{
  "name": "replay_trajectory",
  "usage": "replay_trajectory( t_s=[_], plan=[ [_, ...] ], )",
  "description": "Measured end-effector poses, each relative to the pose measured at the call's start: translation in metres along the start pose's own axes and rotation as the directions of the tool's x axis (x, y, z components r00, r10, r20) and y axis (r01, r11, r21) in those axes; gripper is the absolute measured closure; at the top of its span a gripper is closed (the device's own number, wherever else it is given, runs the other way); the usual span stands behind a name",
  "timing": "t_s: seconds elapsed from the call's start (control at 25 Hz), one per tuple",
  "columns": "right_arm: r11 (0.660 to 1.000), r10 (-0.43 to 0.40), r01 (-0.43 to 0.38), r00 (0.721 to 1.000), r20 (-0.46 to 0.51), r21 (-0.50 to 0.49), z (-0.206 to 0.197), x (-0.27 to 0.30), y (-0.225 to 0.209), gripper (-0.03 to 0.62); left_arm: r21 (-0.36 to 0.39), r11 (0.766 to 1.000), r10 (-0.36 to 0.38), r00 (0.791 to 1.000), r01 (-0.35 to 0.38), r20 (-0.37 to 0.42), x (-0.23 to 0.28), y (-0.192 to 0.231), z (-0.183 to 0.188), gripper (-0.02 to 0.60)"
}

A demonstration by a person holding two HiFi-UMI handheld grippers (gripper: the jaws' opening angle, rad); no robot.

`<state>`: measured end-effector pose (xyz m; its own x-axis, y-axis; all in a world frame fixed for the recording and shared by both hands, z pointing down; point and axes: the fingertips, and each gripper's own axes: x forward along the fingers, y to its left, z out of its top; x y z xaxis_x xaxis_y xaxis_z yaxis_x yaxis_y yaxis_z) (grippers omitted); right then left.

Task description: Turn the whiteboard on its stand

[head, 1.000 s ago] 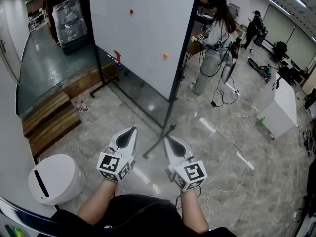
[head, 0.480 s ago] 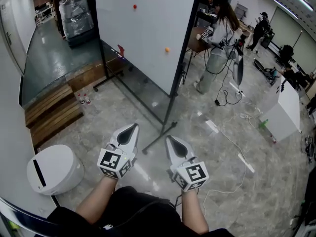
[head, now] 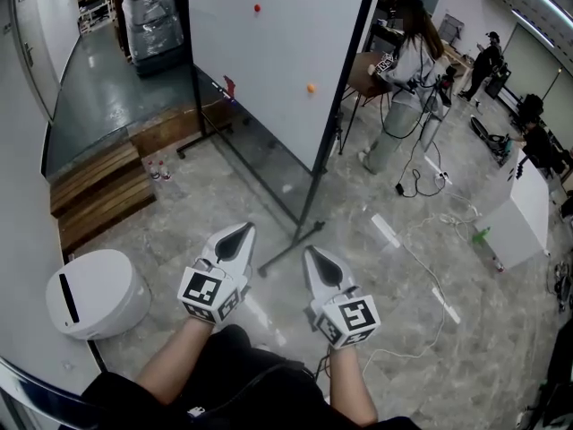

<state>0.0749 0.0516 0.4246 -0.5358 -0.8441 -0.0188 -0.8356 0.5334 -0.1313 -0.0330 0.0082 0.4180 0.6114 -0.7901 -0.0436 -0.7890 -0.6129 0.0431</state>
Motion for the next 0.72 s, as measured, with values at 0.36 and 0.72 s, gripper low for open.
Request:
replay_trajectory(
  t_s=[0.36,0.72],
  plan=[
    [0.999,0.040,-0.040,0.999,-0.010,0.002,0.000,0.027,0.000,0.585,-0.005,0.999,0.044,0.999,-0.044,-0.001,0.007,0.025,0.003,0.578],
    [1.000,0.028,-0.028,0.999,-0.027,0.005,0.001,0.076,-0.016,0.585,-0.012,0.999,0.048,0.999,-0.048,-0.010,0.038,0.067,0.001,0.578]
  ],
)
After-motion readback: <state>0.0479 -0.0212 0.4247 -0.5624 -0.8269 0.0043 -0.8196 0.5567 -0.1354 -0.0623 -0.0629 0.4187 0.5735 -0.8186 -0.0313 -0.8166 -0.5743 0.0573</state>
